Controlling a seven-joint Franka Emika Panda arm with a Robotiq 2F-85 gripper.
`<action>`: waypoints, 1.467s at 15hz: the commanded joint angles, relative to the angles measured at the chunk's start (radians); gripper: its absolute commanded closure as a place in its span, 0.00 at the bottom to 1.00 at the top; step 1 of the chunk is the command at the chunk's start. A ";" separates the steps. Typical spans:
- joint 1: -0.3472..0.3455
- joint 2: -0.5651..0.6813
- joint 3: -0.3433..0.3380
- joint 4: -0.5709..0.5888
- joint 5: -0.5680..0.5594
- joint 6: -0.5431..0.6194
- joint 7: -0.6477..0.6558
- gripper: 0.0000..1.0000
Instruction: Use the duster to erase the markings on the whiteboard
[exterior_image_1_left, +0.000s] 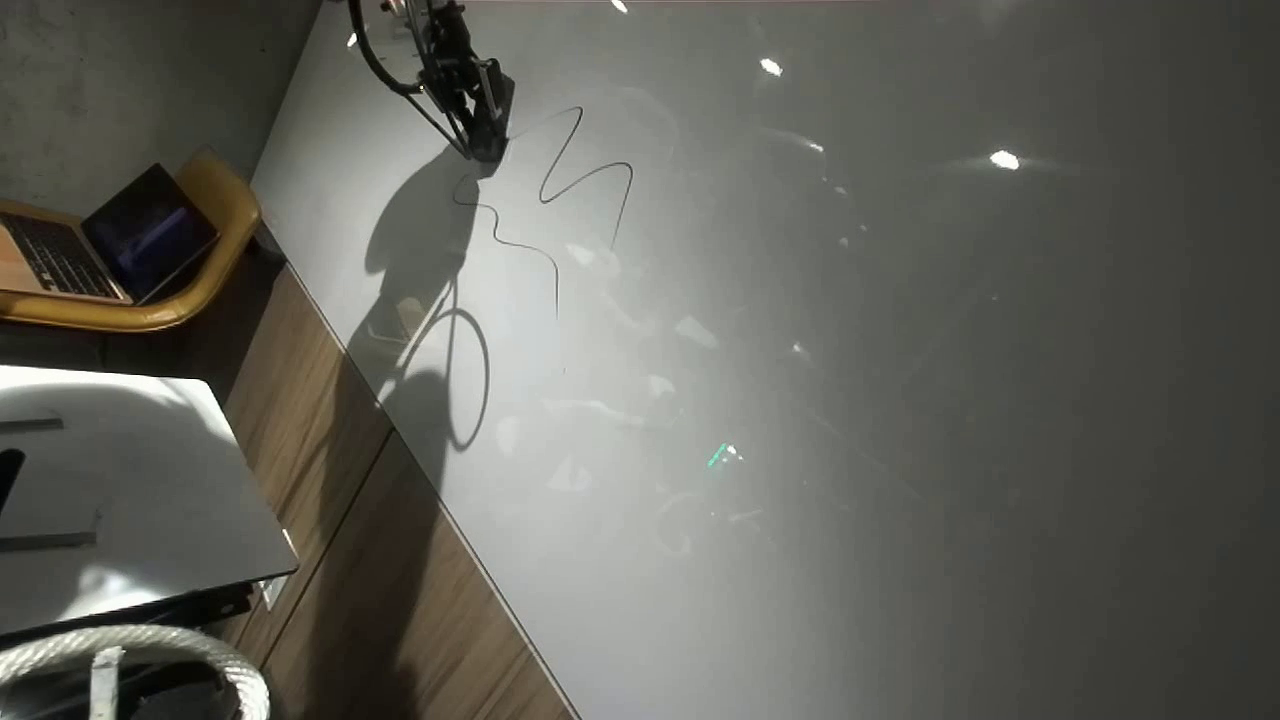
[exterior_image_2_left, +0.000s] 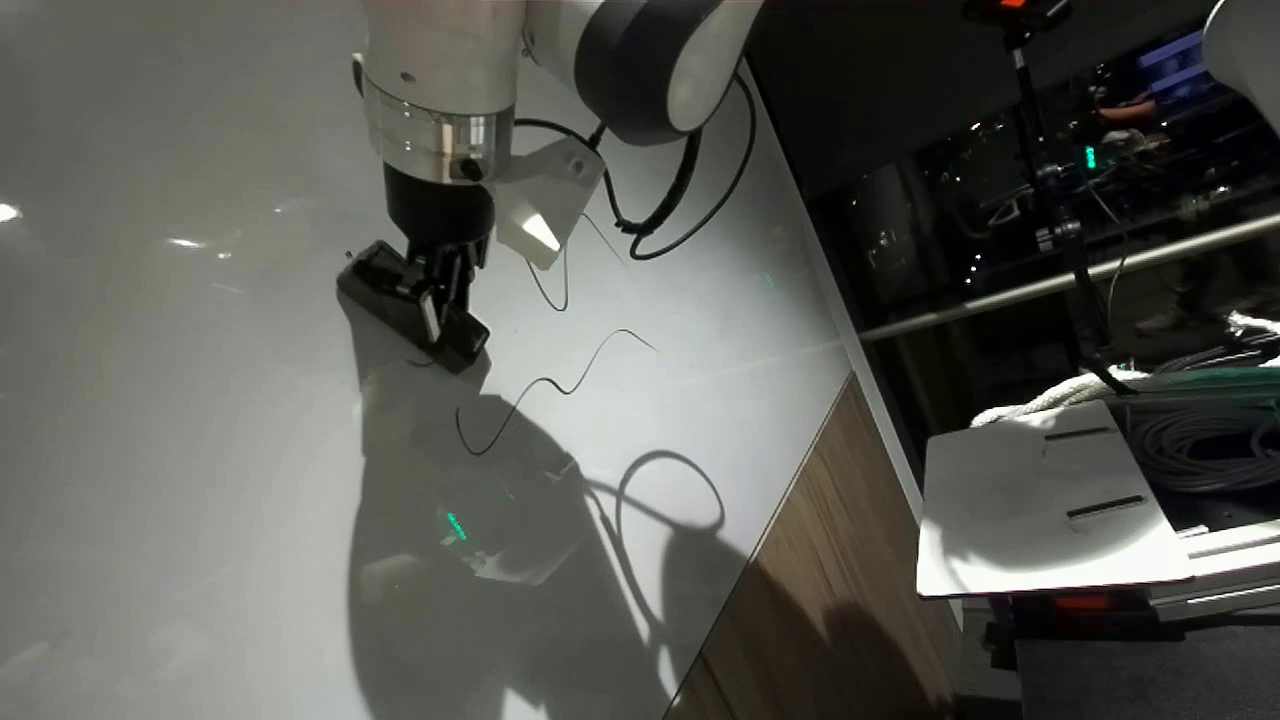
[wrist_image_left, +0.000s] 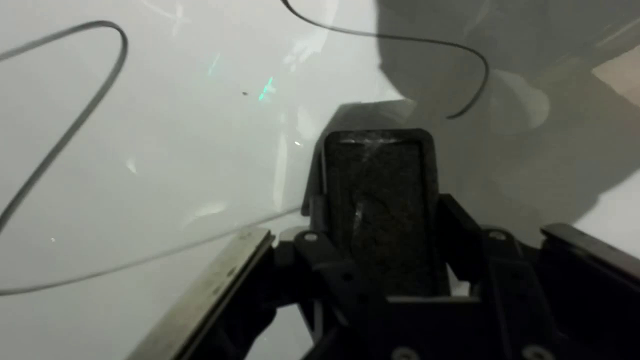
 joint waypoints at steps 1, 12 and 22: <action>-0.064 -0.011 -0.073 0.002 -0.076 0.028 -0.014 0.71; -0.159 -0.128 -0.130 -0.085 -0.056 -0.022 0.031 0.71; -0.306 -0.189 -0.263 -0.129 -0.031 0.010 0.004 0.71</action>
